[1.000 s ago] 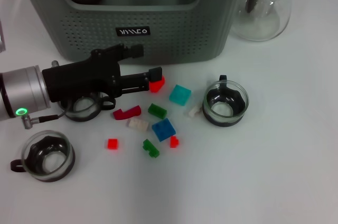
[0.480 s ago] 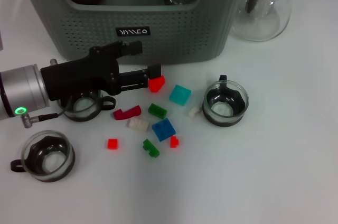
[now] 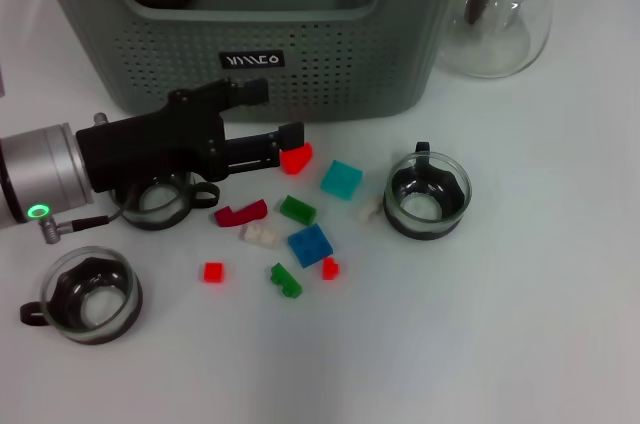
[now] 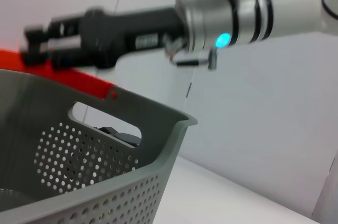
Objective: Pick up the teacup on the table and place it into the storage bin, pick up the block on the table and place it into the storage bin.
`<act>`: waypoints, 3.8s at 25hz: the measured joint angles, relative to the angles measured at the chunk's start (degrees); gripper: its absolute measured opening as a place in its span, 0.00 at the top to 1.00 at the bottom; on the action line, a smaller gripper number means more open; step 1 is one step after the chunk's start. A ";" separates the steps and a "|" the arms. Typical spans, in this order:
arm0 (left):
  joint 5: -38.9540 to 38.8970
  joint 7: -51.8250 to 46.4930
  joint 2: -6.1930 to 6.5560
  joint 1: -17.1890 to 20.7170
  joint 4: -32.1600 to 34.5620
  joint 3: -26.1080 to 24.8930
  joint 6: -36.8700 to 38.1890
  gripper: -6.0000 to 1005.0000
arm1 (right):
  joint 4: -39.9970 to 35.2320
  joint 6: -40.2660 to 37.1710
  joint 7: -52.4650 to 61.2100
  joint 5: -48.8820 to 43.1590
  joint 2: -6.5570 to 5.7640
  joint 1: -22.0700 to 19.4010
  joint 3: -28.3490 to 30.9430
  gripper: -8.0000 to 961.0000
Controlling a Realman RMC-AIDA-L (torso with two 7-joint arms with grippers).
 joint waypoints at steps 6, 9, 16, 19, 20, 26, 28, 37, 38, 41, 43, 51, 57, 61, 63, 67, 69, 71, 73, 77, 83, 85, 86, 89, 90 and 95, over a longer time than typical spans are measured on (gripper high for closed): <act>0.00 0.00 0.00 -0.01 -0.08 0.02 0.21 0.15 | -18.86 -14.58 -1.93 15.85 -0.64 -10.23 2.98 0.42; 0.00 0.00 0.01 0.00 -0.07 -0.01 0.24 0.15 | -23.64 -28.62 -3.92 23.29 -0.76 -14.96 7.09 0.34; 0.37 0.09 0.10 0.06 -0.08 0.01 0.03 0.15 | -22.14 -62.57 -6.79 28.93 -3.09 -21.00 21.73 0.35; 0.48 0.15 0.22 0.07 -0.08 -0.03 0.00 0.15 | -20.47 -67.58 -7.96 28.56 -4.87 -22.41 23.04 0.35; 0.51 0.15 0.26 0.08 -0.08 -0.07 -0.01 0.15 | -19.57 -69.20 -8.53 28.23 -5.79 -22.92 23.28 0.35; 0.22 0.62 0.19 0.08 -0.08 -0.08 -0.10 0.15 | -13.30 -72.78 -10.47 14.54 -9.19 -23.65 23.65 0.35; 0.08 0.67 0.12 0.08 -0.07 -0.08 -0.11 0.15 | -12.69 -71.62 -11.09 8.69 -8.51 -23.53 23.77 0.35; 0.02 0.70 0.04 0.08 -0.11 -0.06 -0.20 0.15 | -13.42 -70.51 -13.89 -7.07 -3.02 -19.74 22.98 0.36; 0.01 0.70 0.02 0.08 -0.32 -0.07 -0.23 0.15 | -13.38 -70.52 -13.61 -8.09 -2.80 -19.31 22.88 0.36; 0.01 0.70 0.00 0.08 -0.94 -0.08 -0.64 0.15 | -12.87 -69.78 -12.03 -12.83 -1.81 -16.77 22.36 0.36; 0.00 0.70 0.00 0.08 -1.16 -0.09 -0.93 0.15 | -12.77 -69.05 -11.57 -14.97 -1.13 -15.65 21.69 0.36; 0.00 0.70 0.00 0.09 -1.68 -0.08 -1.94 0.15 | -12.27 -62.54 -8.39 -15.80 -0.19 -14.53 9.98 0.38; 0.01 0.70 0.05 0.08 -2.34 -0.08 -2.19 0.15 | -9.69 -57.77 -6.06 -15.79 -0.11 -13.69 2.04 0.41; 0.01 0.78 0.08 0.08 -2.36 -0.08 -2.26 0.15 | -8.73 -54.09 -3.82 -15.83 -0.08 -13.37 -3.55 0.42; 0.01 0.82 0.09 0.08 -2.36 -0.08 -2.26 0.15 | -8.47 -52.38 -2.42 -15.87 -0.08 -13.31 -6.26 0.43; 0.01 0.85 0.09 0.08 -2.36 -0.08 -2.25 0.16 | -8.37 -51.34 -1.54 -15.92 -0.08 -13.25 -8.39 0.45; 0.01 0.93 0.09 0.08 -2.36 -0.08 -2.25 0.16 | -8.37 -51.31 -1.49 -15.91 -0.08 -13.29 -8.66 0.45; 0.01 1.21 0.09 0.08 -2.36 -0.08 -2.28 0.16 | -8.53 -51.22 -1.42 -15.97 -0.08 -13.49 -8.89 0.46; 0.01 1.47 0.09 0.08 -2.40 -0.08 -2.36 0.16 | -8.80 -51.04 -0.90 -16.12 -0.08 -13.65 -9.46 0.47; 0.01 1.56 0.13 0.08 -2.65 -0.08 -2.39 0.16 | -8.54 -50.93 1.04 -16.26 -0.11 -13.23 -11.09 0.61; 0.01 1.58 0.26 0.08 -2.75 -0.08 -2.40 0.16 | -9.14 -52.39 1.21 -15.85 -0.31 -13.39 -10.57 0.85; 0.01 1.58 0.27 0.08 -2.78 -0.08 -2.40 0.16 | -9.83 -53.54 1.24 -15.85 -0.37 -13.60 -9.56 0.93; 0.01 1.58 0.26 0.08 -2.79 -0.08 -2.39 0.16 | -10.47 -54.28 1.24 -15.84 -0.42 -13.76 -8.69 0.93; 0.01 1.58 0.27 0.08 -2.80 -0.08 -2.35 0.16 | -12.96 -57.90 0.76 -15.87 -0.59 -14.26 -4.37 0.94; 0.01 1.58 0.28 0.08 -2.76 -0.08 -2.31 0.16 | -14.33 -59.91 0.26 -15.86 -0.61 -14.50 -1.70 0.94; 0.05 1.58 0.44 0.10 -2.58 -0.08 -1.98 0.16 | -23.25 -72.63 -2.44 -15.08 -1.04 -15.10 13.53 0.94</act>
